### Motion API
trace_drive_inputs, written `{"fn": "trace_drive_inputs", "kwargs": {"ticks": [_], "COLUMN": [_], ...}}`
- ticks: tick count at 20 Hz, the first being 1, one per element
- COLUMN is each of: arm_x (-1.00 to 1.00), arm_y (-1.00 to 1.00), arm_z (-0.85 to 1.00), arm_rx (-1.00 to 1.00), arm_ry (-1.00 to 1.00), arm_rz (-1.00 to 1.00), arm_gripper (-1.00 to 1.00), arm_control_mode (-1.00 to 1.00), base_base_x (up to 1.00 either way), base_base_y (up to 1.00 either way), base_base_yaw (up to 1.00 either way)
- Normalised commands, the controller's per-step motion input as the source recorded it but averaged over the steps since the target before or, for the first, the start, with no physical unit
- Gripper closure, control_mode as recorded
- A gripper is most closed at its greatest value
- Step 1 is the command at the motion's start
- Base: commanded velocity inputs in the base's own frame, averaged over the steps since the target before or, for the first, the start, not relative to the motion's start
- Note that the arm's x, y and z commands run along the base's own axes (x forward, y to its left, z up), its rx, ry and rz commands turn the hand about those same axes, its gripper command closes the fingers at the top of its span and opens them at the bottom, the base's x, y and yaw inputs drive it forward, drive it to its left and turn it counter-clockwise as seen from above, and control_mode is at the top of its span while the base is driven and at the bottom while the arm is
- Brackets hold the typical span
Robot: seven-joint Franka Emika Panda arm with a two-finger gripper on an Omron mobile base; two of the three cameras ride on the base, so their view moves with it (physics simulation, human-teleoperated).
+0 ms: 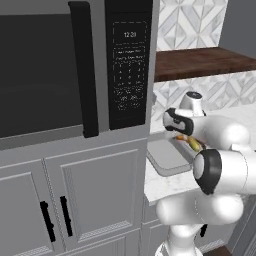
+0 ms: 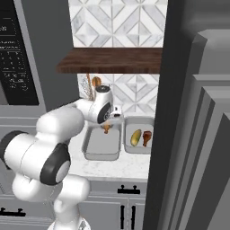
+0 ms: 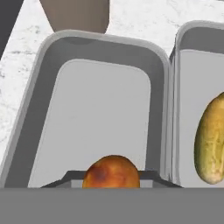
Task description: Place one cucumber and one chicken drumstick in each tupperware on the nearby counter, to pack two identical lunches.
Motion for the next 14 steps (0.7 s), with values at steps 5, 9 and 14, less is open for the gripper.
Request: {"fn": "trace_drive_inputs", "kwargs": {"ticks": [5, 9, 14], "arm_x": [0.34, 0.34, 0.11], "arm_y": [0.18, 0.22, 0.0], "arm_z": [-0.9, -0.58, -0.03], "arm_rx": [-0.03, -0.02, 0.0], "arm_ry": [0.19, 0.1, 0.0], "arm_rz": [0.11, 0.05, 0.0], "arm_gripper": [1.0, -1.0, -1.0], "arm_control_mode": [-1.0, -1.0, -1.0], "base_base_x": [0.0, 0.0, 0.0], "base_base_y": [0.0, 0.0, 0.0], "base_base_yaw": [0.0, 0.0, 0.0]}}
